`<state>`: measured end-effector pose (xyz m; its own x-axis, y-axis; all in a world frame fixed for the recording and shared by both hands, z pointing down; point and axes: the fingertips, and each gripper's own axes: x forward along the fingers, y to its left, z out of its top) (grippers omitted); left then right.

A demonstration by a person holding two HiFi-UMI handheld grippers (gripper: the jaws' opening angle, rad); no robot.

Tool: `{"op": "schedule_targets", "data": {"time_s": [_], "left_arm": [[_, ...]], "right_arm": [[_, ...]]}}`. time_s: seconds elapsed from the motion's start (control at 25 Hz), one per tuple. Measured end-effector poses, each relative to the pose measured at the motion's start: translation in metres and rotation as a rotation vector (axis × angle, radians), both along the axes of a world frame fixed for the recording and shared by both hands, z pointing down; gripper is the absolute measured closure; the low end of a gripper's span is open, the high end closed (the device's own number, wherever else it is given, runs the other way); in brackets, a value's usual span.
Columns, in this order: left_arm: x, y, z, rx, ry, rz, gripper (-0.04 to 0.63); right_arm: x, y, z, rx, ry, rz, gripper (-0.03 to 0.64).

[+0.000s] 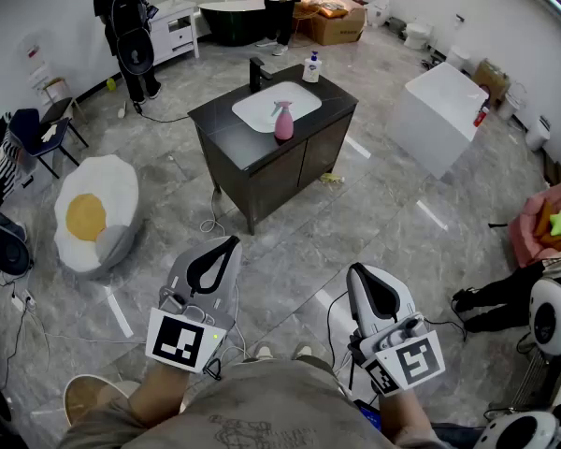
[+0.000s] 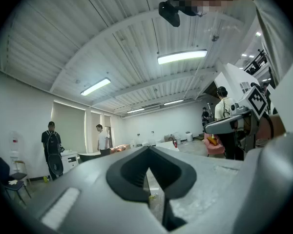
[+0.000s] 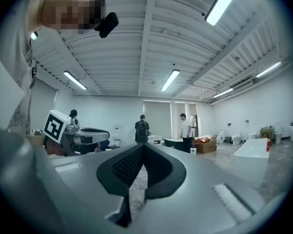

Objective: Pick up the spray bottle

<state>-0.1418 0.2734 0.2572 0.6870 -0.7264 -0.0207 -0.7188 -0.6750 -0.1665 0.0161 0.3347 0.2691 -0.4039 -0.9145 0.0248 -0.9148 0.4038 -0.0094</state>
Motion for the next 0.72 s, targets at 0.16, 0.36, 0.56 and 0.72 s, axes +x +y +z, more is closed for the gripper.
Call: {"op": "schedule_targets", "data": {"time_s": [0.16, 0.36, 0.56, 0.72], "left_arm": [[0.002, 0.003, 0.002, -0.008, -0.001, 0.001, 0.595], [0.01, 0.007, 0.003, -0.011, -0.009, 0.005, 0.595], [0.027, 0.008, 0.001, -0.013, -0.008, 0.003, 0.595], [0.041, 0.008, 0.001, -0.021, -0.012, -0.025, 0.595]], "right_arm": [[0.008, 0.001, -0.002, 0.003, -0.036, 0.034, 0.588], [0.018, 0.005, 0.0, -0.006, -0.047, 0.039, 0.588], [0.034, 0.006, 0.001, -0.01, -0.059, 0.027, 0.588], [0.051, 0.005, 0.003, -0.022, -0.054, 0.006, 0.588]]}}
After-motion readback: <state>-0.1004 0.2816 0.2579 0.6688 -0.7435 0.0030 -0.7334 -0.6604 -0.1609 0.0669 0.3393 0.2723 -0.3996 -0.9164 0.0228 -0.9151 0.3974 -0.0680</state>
